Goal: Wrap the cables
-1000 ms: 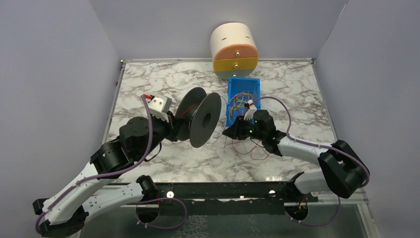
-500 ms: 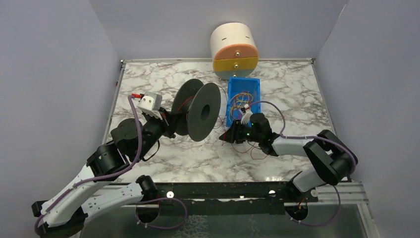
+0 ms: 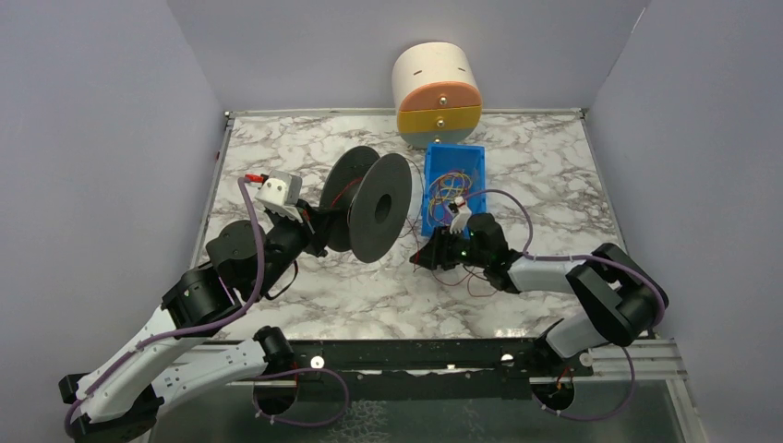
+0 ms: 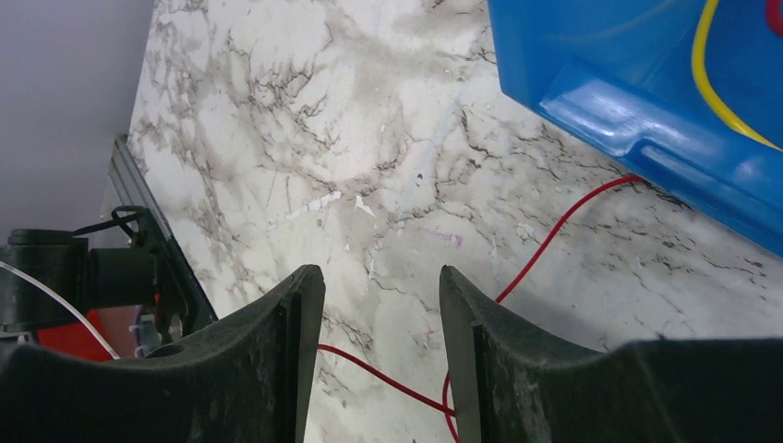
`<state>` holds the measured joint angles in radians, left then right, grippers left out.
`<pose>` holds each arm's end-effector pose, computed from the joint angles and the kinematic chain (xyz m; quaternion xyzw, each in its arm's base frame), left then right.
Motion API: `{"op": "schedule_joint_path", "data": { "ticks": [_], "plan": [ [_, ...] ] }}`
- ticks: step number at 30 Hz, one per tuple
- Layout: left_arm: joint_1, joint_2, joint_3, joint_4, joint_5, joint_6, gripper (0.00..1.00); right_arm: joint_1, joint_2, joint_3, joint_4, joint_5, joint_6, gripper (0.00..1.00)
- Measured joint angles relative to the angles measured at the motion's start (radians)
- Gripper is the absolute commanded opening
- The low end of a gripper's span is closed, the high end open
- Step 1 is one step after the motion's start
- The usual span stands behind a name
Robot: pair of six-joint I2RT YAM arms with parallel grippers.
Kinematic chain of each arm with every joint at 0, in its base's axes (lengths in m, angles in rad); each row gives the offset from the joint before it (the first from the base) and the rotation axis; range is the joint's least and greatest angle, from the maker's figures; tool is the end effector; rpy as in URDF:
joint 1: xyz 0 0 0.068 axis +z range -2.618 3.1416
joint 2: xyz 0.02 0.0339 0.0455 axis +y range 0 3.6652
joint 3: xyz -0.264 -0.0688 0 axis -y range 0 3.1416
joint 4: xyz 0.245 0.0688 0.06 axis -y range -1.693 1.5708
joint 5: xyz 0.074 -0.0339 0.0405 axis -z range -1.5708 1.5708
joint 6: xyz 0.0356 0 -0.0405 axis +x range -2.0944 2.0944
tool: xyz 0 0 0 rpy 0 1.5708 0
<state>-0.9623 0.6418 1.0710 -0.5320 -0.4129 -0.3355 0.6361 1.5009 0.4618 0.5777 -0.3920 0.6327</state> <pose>0.0760 -0.0840 0.4171 0.0934 0.7337 -0.2749 0.6143 0.2117 0.1732 0.1485 -0.1040 0.8336 0.4395 0.3180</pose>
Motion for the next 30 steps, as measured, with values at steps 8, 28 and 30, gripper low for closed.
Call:
{"op": "schedule_joint_path", "data": {
  "ticks": [8, 28, 30],
  "plan": [
    [0.0, -0.004, 0.004, -0.001, 0.0, 0.012, 0.0, 0.0, -0.148, -0.02, -0.092, 0.104, -0.026, 0.54],
    [0.0, 0.004, 0.068, -0.041, 0.001, 0.053, 0.0, 0.0, -0.588, -0.086, -0.343, 0.325, -0.232, 0.63],
    [0.0, 0.009, 0.068, -0.041, 0.001, 0.056, 0.0, 0.0, -0.608, -0.106, -0.338, 0.316, -0.271, 0.64]
  ]
}}
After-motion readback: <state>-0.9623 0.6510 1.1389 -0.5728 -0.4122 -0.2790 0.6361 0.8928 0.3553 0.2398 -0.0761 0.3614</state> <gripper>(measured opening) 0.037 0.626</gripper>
